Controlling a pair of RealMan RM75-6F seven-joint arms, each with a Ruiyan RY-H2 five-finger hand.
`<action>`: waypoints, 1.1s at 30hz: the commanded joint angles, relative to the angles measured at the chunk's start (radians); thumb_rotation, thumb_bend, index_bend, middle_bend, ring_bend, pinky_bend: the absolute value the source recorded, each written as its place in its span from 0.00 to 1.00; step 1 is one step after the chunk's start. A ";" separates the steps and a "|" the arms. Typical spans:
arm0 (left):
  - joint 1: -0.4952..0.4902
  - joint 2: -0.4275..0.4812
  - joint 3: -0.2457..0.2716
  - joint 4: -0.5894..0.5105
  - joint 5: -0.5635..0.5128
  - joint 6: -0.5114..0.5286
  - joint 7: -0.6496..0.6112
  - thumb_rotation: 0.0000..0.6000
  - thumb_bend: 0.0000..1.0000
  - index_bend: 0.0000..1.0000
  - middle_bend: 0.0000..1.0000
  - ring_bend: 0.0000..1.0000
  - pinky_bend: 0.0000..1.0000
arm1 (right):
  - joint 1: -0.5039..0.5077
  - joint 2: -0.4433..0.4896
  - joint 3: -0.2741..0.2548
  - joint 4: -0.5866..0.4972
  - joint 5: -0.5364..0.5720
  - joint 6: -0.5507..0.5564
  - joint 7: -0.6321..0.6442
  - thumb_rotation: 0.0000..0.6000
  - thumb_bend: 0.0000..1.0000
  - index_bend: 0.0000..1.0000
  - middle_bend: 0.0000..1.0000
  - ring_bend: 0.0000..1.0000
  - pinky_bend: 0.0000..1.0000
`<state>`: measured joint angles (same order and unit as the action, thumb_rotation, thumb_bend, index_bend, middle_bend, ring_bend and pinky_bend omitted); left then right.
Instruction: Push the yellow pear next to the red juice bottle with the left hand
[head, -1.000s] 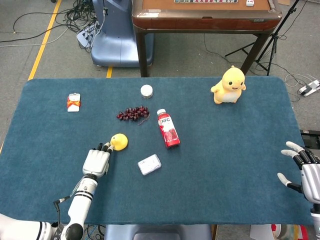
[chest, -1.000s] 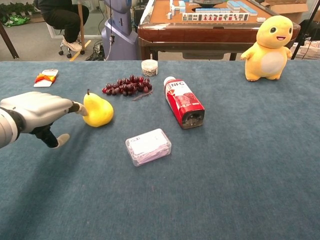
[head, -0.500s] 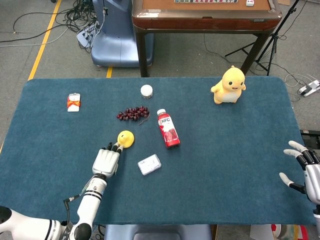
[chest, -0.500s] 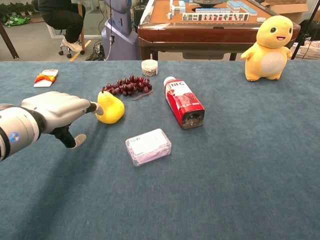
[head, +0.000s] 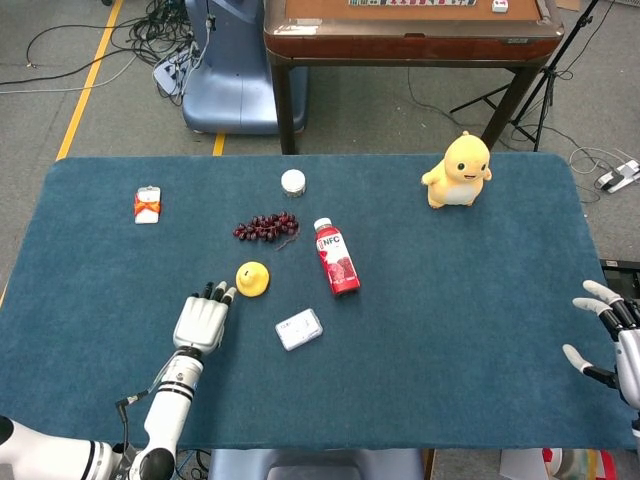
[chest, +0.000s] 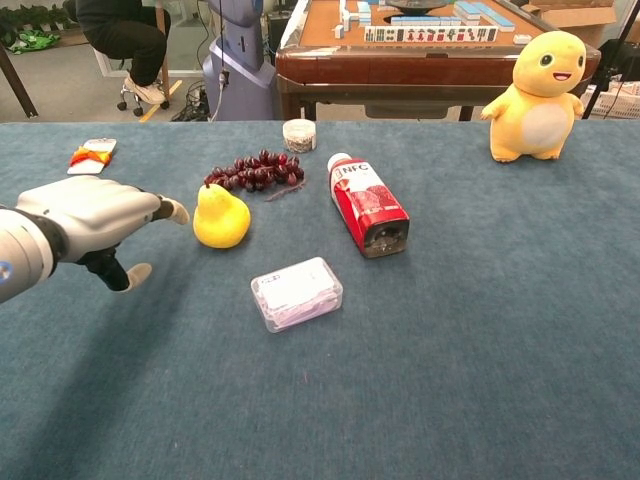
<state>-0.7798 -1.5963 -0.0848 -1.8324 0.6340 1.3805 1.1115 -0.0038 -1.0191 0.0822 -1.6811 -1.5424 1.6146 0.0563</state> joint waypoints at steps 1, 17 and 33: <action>-0.003 0.000 0.000 0.017 -0.005 -0.007 0.002 1.00 0.47 0.12 0.11 0.10 0.35 | -0.001 0.000 0.000 0.000 -0.001 0.002 0.000 1.00 0.13 0.34 0.23 0.18 0.45; -0.062 -0.074 -0.032 0.103 -0.069 -0.033 0.086 1.00 0.47 0.06 0.04 0.05 0.28 | -0.006 0.006 0.002 0.002 0.003 0.005 0.015 1.00 0.13 0.34 0.23 0.18 0.45; -0.128 -0.111 -0.063 0.076 -0.090 -0.016 0.152 1.00 0.47 0.06 0.04 0.05 0.28 | -0.008 0.007 0.001 0.003 -0.001 0.006 0.019 1.00 0.13 0.34 0.23 0.18 0.45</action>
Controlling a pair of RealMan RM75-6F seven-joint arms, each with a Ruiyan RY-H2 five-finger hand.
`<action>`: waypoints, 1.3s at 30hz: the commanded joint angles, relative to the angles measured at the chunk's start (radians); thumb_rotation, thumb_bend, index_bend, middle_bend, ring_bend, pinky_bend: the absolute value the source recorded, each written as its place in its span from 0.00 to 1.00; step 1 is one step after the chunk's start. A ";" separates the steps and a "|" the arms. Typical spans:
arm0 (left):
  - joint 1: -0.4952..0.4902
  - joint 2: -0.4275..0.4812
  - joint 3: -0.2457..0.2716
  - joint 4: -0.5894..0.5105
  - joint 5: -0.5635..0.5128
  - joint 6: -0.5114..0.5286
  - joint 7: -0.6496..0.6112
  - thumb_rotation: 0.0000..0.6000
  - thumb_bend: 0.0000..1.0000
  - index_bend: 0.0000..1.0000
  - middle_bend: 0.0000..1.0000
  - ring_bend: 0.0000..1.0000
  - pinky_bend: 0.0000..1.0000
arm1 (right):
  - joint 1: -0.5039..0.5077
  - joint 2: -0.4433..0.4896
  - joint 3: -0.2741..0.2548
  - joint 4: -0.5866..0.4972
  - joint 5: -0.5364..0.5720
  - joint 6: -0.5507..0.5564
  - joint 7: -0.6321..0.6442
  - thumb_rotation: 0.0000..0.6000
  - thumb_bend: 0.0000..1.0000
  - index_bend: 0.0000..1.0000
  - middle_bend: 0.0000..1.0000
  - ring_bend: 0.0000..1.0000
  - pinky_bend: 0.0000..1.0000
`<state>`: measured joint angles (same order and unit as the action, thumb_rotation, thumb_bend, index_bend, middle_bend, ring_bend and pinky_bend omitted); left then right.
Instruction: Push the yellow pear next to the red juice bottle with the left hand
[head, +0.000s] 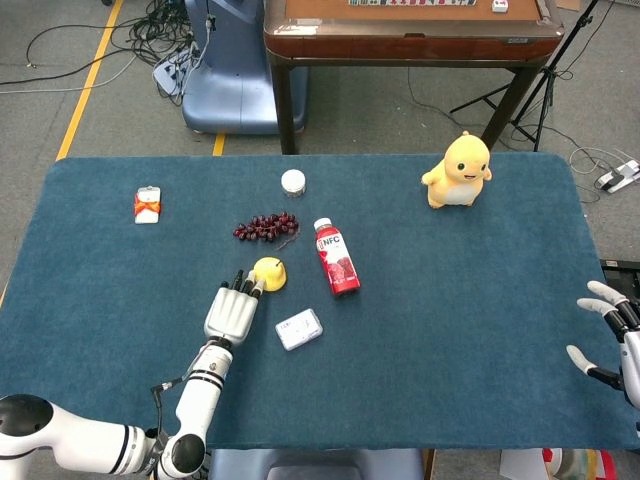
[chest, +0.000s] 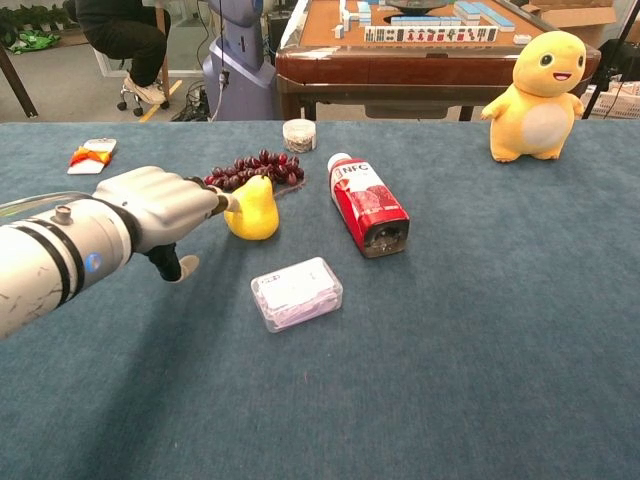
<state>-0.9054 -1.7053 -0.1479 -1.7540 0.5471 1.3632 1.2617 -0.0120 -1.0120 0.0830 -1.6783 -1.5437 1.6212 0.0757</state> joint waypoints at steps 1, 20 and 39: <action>-0.004 -0.003 0.004 -0.002 -0.003 0.003 0.005 1.00 0.47 0.06 0.04 0.05 0.28 | 0.000 0.000 0.000 0.000 -0.001 -0.001 -0.001 1.00 0.13 0.34 0.23 0.18 0.45; -0.045 -0.054 0.006 0.008 -0.025 0.008 0.032 1.00 0.47 0.06 0.04 0.05 0.28 | 0.003 -0.003 0.000 0.003 0.006 -0.011 -0.001 1.00 0.13 0.34 0.23 0.18 0.45; 0.095 0.184 0.172 -0.218 0.196 0.170 -0.088 1.00 0.47 0.06 0.04 0.05 0.28 | 0.012 -0.015 -0.001 0.008 0.013 -0.032 -0.027 1.00 0.13 0.34 0.23 0.18 0.45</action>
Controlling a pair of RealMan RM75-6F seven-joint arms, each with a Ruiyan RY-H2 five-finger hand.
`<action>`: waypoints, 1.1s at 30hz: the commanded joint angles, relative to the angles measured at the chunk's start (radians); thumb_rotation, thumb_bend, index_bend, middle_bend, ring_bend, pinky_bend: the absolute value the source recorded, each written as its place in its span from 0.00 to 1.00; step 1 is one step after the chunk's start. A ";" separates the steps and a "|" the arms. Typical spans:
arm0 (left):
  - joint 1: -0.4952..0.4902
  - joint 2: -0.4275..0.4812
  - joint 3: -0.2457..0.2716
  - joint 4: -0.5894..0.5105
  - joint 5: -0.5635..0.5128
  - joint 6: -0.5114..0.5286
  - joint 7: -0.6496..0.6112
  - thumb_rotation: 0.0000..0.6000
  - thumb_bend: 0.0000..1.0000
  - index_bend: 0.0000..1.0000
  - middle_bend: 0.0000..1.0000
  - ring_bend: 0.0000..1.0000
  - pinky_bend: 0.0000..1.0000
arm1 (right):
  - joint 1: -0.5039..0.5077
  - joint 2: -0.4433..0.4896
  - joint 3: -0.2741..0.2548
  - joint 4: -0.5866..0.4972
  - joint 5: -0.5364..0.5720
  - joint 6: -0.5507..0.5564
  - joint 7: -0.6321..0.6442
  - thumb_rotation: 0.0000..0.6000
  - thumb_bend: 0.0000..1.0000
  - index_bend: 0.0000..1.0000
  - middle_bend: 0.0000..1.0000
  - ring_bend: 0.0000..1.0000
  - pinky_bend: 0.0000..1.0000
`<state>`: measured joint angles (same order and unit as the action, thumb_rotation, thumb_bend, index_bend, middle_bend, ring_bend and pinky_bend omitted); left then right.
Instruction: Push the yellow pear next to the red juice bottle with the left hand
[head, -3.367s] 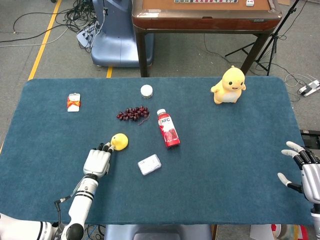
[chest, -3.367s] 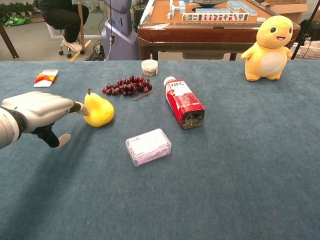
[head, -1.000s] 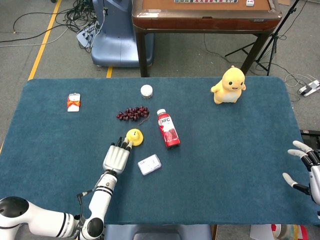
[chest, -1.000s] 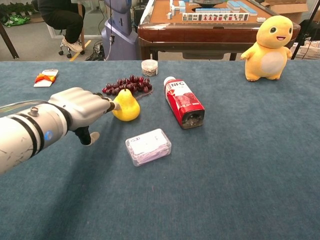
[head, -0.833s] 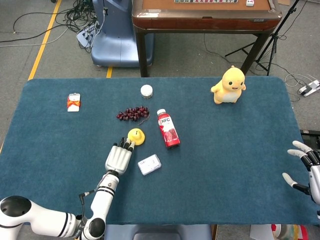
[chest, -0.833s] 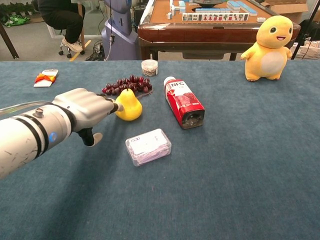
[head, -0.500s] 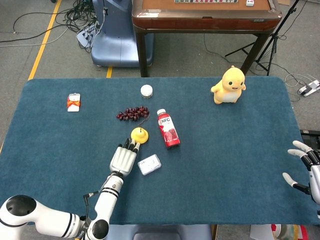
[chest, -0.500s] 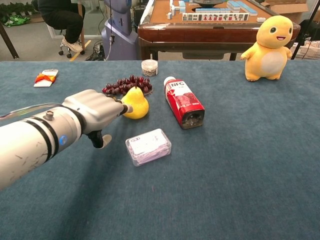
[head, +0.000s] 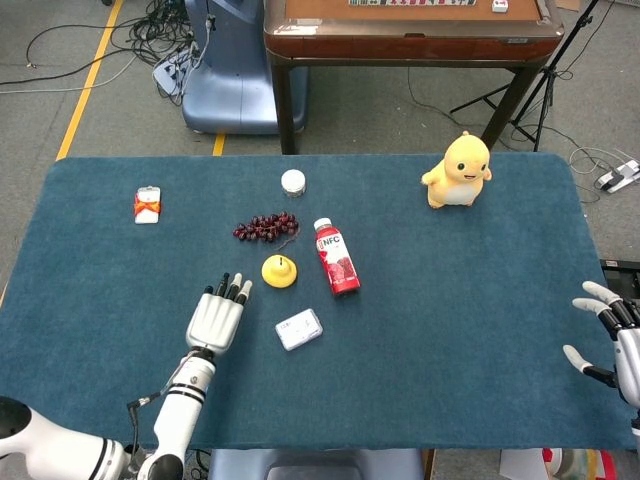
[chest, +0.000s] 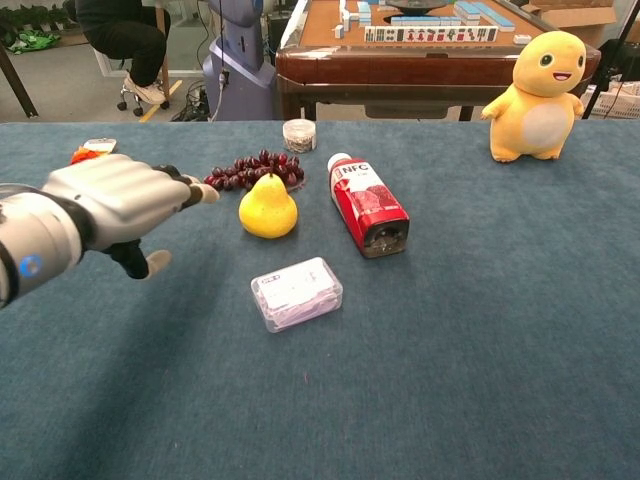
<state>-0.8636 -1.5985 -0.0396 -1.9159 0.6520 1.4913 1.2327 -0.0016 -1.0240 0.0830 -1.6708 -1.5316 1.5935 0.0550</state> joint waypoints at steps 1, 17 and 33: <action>0.067 0.099 0.081 -0.061 0.125 0.045 -0.082 1.00 0.47 0.06 0.04 0.05 0.28 | 0.003 -0.005 -0.001 0.001 0.002 -0.006 -0.010 1.00 0.13 0.34 0.23 0.18 0.45; 0.390 0.405 0.250 0.177 0.601 0.146 -0.746 1.00 0.38 0.18 0.08 0.08 0.28 | 0.014 -0.022 0.002 0.013 0.025 -0.031 -0.055 1.00 0.13 0.34 0.23 0.18 0.45; 0.612 0.488 0.219 0.224 0.635 0.163 -1.004 1.00 0.29 0.15 0.09 0.09 0.28 | 0.001 -0.008 -0.001 0.004 0.014 -0.005 -0.067 1.00 0.13 0.34 0.23 0.18 0.36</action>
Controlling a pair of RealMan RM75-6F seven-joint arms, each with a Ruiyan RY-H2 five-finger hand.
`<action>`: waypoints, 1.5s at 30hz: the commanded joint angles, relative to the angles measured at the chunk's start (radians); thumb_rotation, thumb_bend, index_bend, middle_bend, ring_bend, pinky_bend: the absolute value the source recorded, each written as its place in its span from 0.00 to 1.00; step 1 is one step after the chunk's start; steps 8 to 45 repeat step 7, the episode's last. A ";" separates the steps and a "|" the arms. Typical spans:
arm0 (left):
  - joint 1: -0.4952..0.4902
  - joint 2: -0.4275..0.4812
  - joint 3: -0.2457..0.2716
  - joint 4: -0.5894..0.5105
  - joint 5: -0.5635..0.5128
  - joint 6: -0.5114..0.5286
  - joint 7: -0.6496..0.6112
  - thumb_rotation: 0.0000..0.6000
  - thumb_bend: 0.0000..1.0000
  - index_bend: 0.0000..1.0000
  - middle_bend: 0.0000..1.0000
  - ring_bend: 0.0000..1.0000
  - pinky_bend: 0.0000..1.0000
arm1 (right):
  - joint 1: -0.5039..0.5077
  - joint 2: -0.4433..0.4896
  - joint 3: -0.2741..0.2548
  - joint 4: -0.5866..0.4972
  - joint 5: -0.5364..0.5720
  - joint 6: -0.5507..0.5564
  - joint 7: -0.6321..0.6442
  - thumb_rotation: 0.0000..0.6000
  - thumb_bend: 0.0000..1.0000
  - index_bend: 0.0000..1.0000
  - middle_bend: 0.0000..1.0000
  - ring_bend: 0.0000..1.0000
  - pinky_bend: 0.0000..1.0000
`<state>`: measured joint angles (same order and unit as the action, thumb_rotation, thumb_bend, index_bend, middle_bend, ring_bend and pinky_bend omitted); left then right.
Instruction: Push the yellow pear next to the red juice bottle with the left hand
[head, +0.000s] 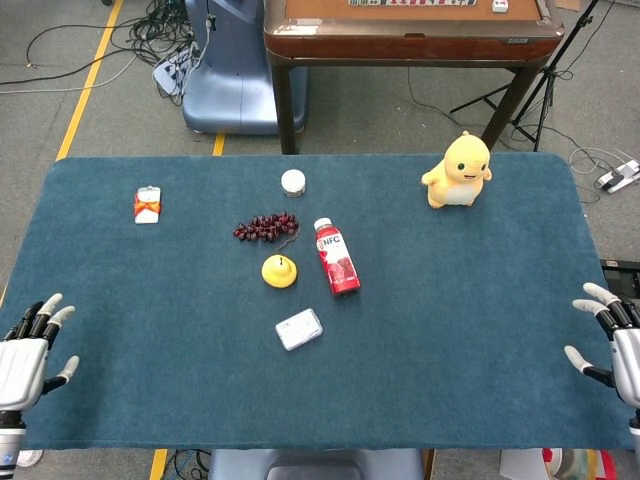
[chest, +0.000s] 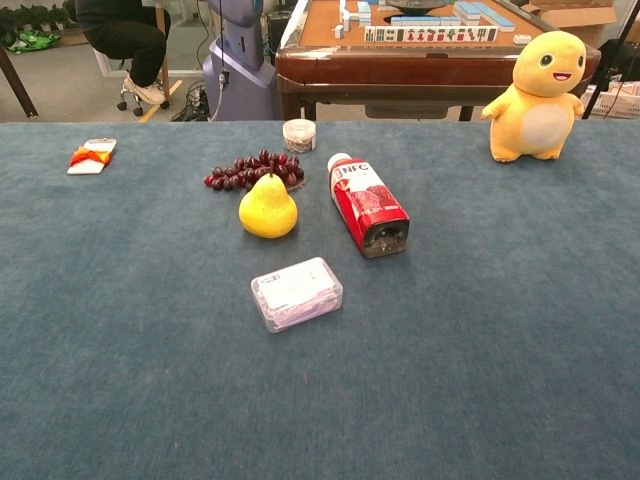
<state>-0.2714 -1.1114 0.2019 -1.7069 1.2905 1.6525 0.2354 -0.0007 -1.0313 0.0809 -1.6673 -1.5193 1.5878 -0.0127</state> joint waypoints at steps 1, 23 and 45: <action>0.025 0.001 -0.027 0.018 -0.005 -0.004 -0.005 1.00 0.29 0.14 0.09 0.09 0.28 | 0.000 -0.002 0.002 0.002 0.005 0.000 0.002 1.00 0.13 0.34 0.23 0.18 0.36; 0.039 0.002 -0.060 0.020 0.005 -0.047 -0.005 1.00 0.28 0.13 0.09 0.09 0.28 | 0.002 -0.005 0.008 0.013 0.028 -0.015 0.017 1.00 0.13 0.34 0.23 0.18 0.36; 0.039 0.002 -0.060 0.020 0.005 -0.047 -0.005 1.00 0.28 0.13 0.09 0.09 0.28 | 0.002 -0.005 0.008 0.013 0.028 -0.015 0.017 1.00 0.13 0.34 0.23 0.18 0.36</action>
